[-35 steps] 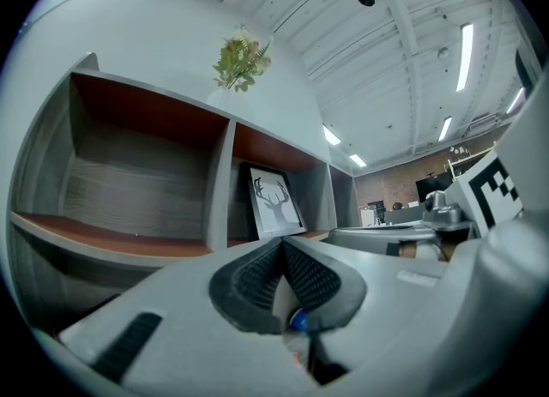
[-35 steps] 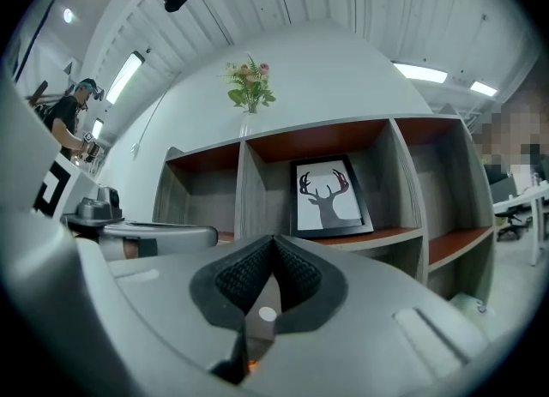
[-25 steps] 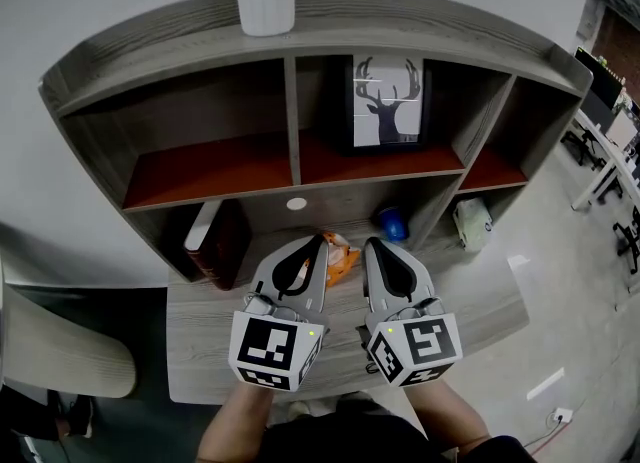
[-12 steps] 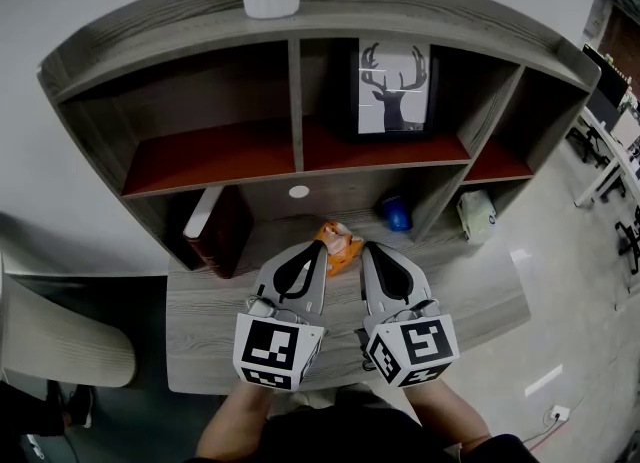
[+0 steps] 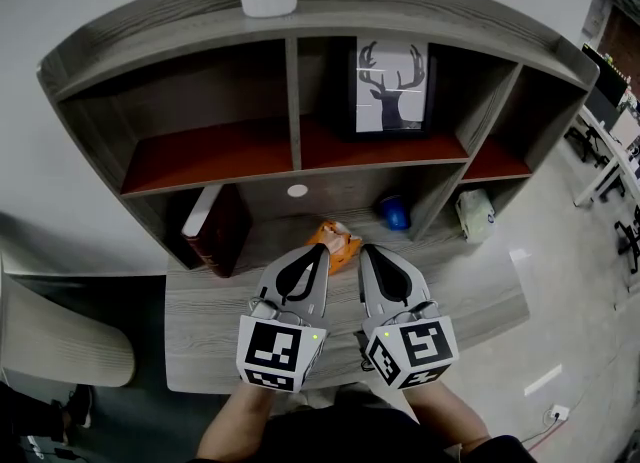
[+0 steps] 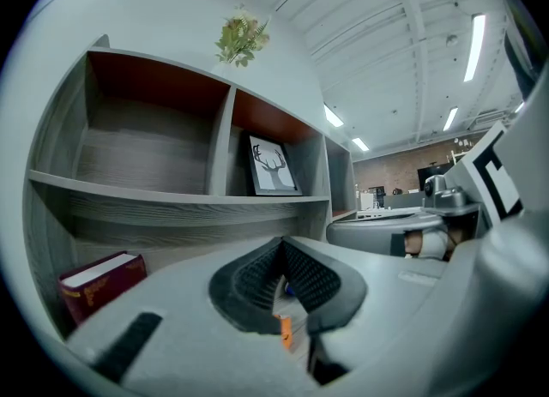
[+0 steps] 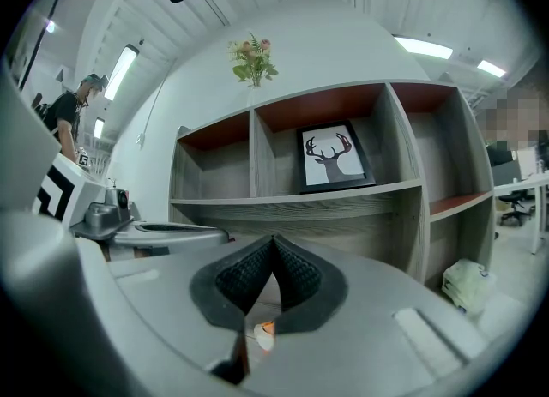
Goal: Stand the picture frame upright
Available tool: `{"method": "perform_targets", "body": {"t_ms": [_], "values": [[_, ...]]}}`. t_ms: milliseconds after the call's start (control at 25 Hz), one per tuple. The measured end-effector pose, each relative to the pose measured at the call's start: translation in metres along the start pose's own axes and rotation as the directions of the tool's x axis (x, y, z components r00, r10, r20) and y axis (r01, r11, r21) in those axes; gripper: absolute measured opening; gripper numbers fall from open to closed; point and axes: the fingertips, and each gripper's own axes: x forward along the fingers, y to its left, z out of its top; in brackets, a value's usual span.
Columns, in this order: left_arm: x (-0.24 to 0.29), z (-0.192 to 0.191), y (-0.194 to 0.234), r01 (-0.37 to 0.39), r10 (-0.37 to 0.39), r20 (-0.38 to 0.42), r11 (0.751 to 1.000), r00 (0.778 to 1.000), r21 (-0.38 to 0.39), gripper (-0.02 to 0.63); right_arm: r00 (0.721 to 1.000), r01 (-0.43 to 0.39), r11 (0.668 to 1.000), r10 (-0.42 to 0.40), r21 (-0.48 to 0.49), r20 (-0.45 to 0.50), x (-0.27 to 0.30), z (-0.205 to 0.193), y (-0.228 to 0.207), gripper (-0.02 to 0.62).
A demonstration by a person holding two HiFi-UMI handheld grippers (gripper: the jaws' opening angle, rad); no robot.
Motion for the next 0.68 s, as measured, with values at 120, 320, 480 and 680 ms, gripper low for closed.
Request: {"method": "perform_targets", "body": {"t_ms": [120,320,480,680], "values": [[-0.0002,0.0003,0.0009,0.001,-0.001,-0.001,1.000,1.000,0.003,-0.002,1.000,0.003,1.000,-0.003,0.002,0.006,0.0009,0.0023,-0.0005,-0.002],[-0.0017,-0.0003,0.0043,-0.006,0.006,-0.001,1.000,1.000,0.002,-0.002,1.000,0.002,1.000,-0.001,-0.005,0.011,0.0015,0.0048,0.0012,-0.002],[-0.0020,0.0015,0.0027,-0.002,0.002,-0.001,1.000,1.000,0.002,-0.002,1.000,0.008,1.000,-0.008,0.002,0.006,0.0002,0.0026,0.0011,-0.002],[-0.0029,0.0005,0.0023,-0.001,0.001,-0.002,1.000,1.000,0.002,-0.002,1.000,0.007,1.000,-0.007,0.000,0.003,-0.0001,0.0010,0.0017,-0.002]]}}
